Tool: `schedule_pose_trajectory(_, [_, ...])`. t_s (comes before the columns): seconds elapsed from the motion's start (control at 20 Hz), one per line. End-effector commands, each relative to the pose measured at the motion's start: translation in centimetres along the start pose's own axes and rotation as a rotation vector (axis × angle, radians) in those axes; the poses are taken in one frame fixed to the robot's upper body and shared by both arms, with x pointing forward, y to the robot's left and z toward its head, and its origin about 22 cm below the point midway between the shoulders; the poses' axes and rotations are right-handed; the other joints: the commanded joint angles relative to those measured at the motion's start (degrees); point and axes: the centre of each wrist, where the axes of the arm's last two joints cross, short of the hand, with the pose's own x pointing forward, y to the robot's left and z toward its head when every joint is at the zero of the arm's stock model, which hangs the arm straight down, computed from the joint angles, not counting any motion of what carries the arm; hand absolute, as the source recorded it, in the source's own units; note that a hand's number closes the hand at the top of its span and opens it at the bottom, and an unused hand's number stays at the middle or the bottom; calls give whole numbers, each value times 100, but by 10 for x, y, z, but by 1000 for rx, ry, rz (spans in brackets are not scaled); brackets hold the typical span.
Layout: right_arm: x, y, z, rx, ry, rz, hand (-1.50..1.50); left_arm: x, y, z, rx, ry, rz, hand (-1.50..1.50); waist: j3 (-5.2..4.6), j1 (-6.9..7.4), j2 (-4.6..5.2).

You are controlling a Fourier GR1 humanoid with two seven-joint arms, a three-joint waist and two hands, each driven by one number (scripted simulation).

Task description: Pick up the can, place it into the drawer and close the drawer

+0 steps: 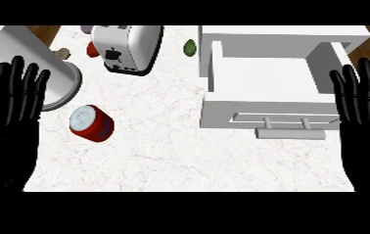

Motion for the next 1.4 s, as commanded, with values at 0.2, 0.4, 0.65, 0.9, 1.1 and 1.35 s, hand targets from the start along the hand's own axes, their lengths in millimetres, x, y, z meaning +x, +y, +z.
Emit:
schedule_pose_trajectory(0.2, [-4, 9, -7, 45, 39, -19, -150, -3, 3, -13, -580, -89, 303, -150, -17, -120, 34])
schedule_pose_trajectory(0.4, [-23, -14, 21, -152, 309, 47, -150, -29, 60, -2, -722, 229, 146, -150, -3, -217, 61])
schedule_pose_trajectory(0.65, [-20, -33, 38, -173, 354, 66, -150, -25, 149, -22, -783, 223, 192, -150, 24, -185, 18])
schedule_pose_trajectory(0.9, [-15, -56, 53, -179, 355, 76, -150, -15, 202, -42, -831, 229, 213, -150, 32, -158, 5])
schedule_pose_trajectory(1.1, [-14, -69, 58, -175, 360, 66, -150, -17, 231, -40, -824, 245, 224, -150, 31, -121, 0])
schedule_pose_trajectory(1.35, [9, -70, 93, -167, 347, 57, -150, -26, 237, -51, -780, 302, 262, -150, 33, -191, -7])
